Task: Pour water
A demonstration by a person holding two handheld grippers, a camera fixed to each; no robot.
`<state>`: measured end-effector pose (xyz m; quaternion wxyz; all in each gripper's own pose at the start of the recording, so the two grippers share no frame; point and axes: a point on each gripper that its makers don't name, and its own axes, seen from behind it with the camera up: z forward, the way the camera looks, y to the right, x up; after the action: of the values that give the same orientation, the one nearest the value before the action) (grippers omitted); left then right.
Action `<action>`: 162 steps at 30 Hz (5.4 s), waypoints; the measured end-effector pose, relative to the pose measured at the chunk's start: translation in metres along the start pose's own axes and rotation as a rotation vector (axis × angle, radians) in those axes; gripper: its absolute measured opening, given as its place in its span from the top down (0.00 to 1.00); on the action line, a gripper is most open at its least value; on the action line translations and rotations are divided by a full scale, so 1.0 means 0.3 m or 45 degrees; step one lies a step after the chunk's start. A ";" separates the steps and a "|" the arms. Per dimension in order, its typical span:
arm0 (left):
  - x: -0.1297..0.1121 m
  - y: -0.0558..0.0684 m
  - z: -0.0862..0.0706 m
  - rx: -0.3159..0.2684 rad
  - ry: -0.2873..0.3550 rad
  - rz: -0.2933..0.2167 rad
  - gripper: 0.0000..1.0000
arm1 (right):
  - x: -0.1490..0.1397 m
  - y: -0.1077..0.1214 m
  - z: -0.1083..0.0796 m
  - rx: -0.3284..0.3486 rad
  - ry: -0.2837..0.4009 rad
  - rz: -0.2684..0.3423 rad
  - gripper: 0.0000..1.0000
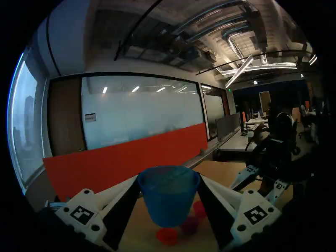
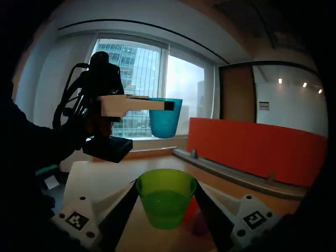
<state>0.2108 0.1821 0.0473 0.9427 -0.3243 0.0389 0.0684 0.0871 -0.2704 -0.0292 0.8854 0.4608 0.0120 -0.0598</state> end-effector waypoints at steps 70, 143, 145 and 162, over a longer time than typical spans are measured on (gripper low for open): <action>-0.833 0.172 -0.130 -0.219 -0.723 0.074 0.11 | -0.409 -0.009 -0.059 0.079 -0.448 0.076 0.08; -1.145 0.175 -0.284 -0.239 -0.993 -0.064 0.02 | -0.698 -0.052 -0.033 0.104 -0.689 0.049 0.08; -1.141 0.173 -0.292 -0.236 -0.990 -0.071 0.02 | -0.700 -0.052 -0.036 0.102 -0.688 0.045 0.08; -1.119 0.193 -0.332 -0.227 -0.979 -0.076 0.02 | -0.710 -0.044 -0.079 0.065 -0.694 0.023 0.00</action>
<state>-0.1324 0.1311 -0.0266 0.8582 -0.3565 -0.3326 0.1605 -0.1251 -0.2383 -0.0373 0.8445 0.4501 -0.2324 -0.1740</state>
